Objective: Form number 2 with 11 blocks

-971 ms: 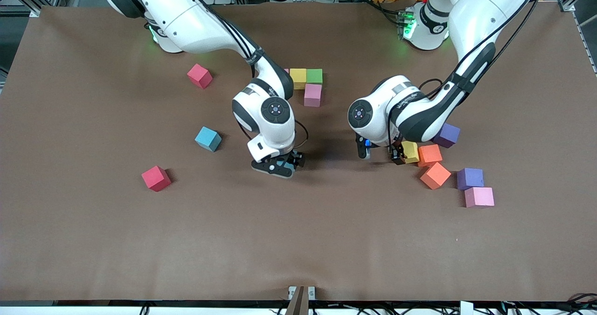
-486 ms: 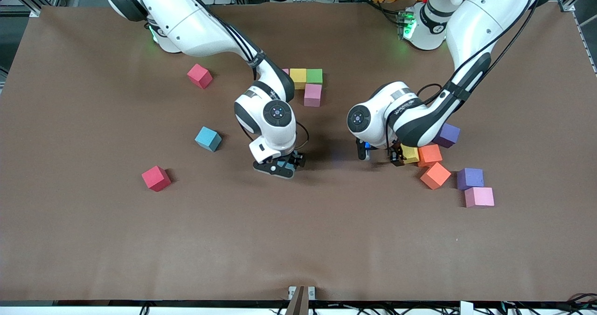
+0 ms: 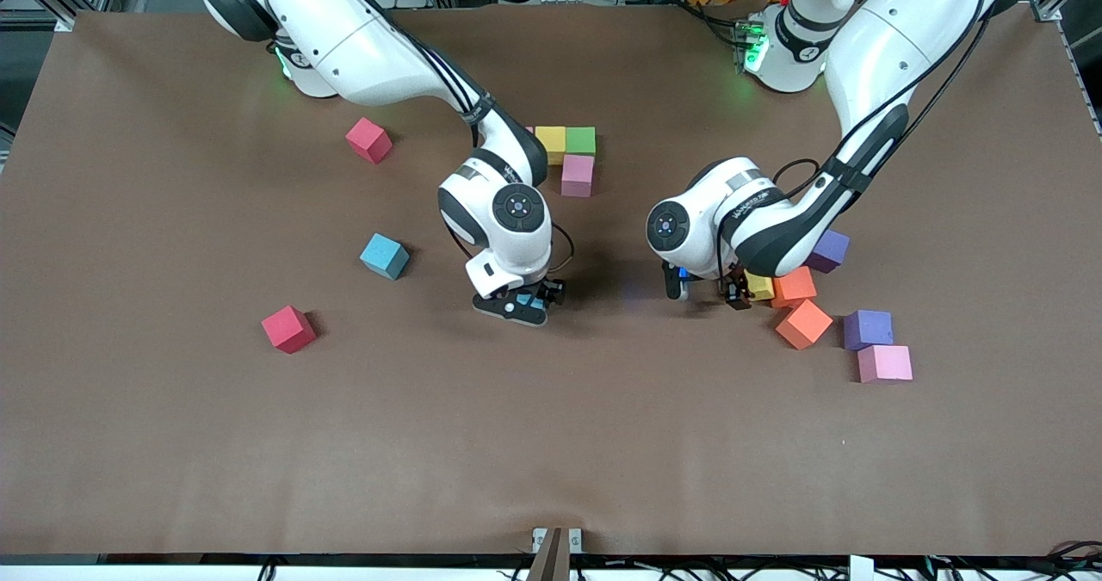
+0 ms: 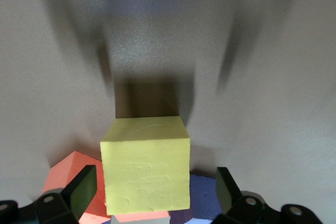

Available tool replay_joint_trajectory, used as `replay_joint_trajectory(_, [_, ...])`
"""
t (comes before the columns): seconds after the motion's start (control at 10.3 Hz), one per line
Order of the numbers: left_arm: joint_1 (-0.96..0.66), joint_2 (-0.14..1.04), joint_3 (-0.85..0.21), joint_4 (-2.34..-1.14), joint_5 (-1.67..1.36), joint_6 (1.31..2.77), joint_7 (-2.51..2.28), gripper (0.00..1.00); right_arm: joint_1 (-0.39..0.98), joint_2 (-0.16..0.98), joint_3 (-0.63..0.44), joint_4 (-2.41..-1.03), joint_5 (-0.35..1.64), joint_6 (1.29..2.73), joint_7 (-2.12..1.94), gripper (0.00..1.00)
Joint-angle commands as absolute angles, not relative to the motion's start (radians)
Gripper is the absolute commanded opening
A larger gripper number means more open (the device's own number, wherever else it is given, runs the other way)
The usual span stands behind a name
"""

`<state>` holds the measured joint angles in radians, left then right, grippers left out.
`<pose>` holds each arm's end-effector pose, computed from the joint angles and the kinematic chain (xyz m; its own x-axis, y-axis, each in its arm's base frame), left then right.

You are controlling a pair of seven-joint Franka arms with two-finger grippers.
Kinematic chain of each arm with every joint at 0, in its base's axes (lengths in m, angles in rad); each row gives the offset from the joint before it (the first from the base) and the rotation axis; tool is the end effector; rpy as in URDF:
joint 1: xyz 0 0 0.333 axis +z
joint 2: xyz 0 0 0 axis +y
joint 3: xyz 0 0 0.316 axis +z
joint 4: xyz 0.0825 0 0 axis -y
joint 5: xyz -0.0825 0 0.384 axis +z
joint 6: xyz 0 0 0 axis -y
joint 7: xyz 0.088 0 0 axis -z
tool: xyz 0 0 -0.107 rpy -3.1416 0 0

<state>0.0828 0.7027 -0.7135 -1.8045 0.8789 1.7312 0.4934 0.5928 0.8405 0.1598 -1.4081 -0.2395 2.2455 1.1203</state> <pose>0.5306 -0.2721 0.2010 0.0114 -0.8241 -0.5663 -0.9966 -0.0556 0.0608 0.5531 0.4770 0.2039 0.9615 -0.2670 0.0654 -0.2690 -0.9628 0.0239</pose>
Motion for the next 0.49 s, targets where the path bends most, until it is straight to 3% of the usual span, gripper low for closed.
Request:
replay_joint_trajectory(0.0, [0.087,0.713,-0.716,-1.802,0.908,1.738,0.477,1.0,0.601,0.864,0.169,-1.378,-0.255,2.232,1.126,0.0])
replay_joint_trajectory(0.39, [0.086,0.727,-0.689,-1.801,0.908,1.756,0.477,1.0,0.634,0.838,0.26,-1.376,-0.25,2.218,1.143,0.0])
